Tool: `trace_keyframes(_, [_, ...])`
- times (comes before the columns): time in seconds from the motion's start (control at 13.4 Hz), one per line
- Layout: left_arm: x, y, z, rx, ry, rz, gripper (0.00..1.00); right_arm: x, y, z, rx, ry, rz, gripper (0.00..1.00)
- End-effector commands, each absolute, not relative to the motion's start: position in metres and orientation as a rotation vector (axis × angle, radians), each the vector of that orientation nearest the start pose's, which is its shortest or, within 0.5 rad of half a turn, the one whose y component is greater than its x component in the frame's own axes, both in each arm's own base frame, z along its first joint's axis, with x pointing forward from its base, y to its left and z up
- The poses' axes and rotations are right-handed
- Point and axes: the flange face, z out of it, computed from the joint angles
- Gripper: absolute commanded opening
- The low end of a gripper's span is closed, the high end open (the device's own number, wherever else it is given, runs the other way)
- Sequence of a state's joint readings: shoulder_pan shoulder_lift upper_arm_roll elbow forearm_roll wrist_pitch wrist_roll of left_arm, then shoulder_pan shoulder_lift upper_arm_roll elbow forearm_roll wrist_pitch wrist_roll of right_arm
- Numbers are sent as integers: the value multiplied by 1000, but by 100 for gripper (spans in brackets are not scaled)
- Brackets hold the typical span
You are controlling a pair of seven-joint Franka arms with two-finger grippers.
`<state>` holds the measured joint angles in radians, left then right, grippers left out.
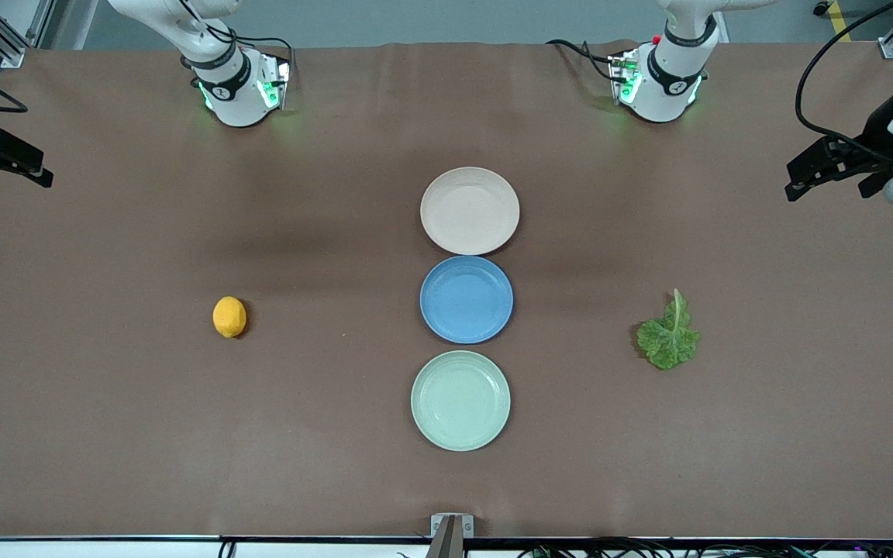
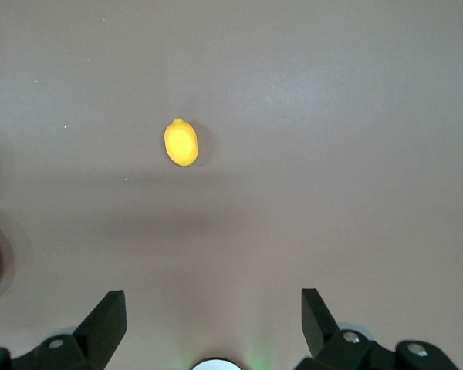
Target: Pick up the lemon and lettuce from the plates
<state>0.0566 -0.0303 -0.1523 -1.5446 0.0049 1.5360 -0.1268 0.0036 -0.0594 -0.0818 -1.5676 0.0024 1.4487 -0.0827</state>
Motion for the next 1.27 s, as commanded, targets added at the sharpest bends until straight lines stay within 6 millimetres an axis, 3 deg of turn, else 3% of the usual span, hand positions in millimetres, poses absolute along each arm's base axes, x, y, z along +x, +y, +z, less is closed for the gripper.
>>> trace_keyframes(0.0, [530, -50, 651, -3126, -73, -47, 100, 508, -40, 655, -3133, -27, 69, 100])
trace_keyframes(0.37, [532, -44, 653, -3127, -68, -49, 100, 505, -41, 665, -3125, -14, 73, 100])
trace_keyframes(1.2, [535, -37, 653, -3098, -76, -51, 100, 508, -38, 667, -3121, -24, 34, 100])
